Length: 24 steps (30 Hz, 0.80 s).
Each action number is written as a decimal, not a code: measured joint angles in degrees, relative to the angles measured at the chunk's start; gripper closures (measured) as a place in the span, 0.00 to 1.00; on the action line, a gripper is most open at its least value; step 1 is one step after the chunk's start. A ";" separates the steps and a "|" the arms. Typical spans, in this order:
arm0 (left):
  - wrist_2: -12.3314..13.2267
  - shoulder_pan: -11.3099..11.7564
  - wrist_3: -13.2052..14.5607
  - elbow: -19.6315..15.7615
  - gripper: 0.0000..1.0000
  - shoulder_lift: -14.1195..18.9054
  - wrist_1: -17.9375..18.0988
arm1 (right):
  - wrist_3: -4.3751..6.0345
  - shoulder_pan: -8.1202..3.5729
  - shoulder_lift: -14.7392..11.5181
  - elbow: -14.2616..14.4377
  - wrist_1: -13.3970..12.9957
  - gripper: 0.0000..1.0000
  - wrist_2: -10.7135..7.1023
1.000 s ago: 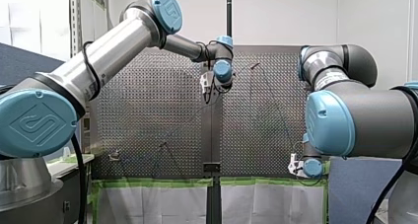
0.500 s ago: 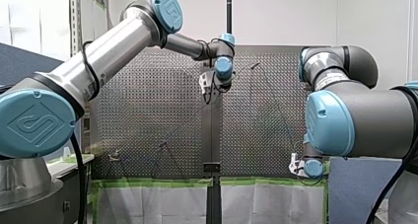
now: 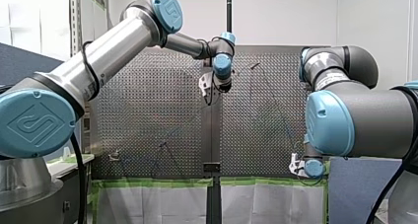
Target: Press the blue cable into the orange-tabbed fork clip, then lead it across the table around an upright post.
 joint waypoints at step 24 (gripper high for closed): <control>11.60 1.19 -12.46 1.03 0.00 0.81 -10.20 | 0.00 0.02 0.02 0.01 0.08 1.00 -0.09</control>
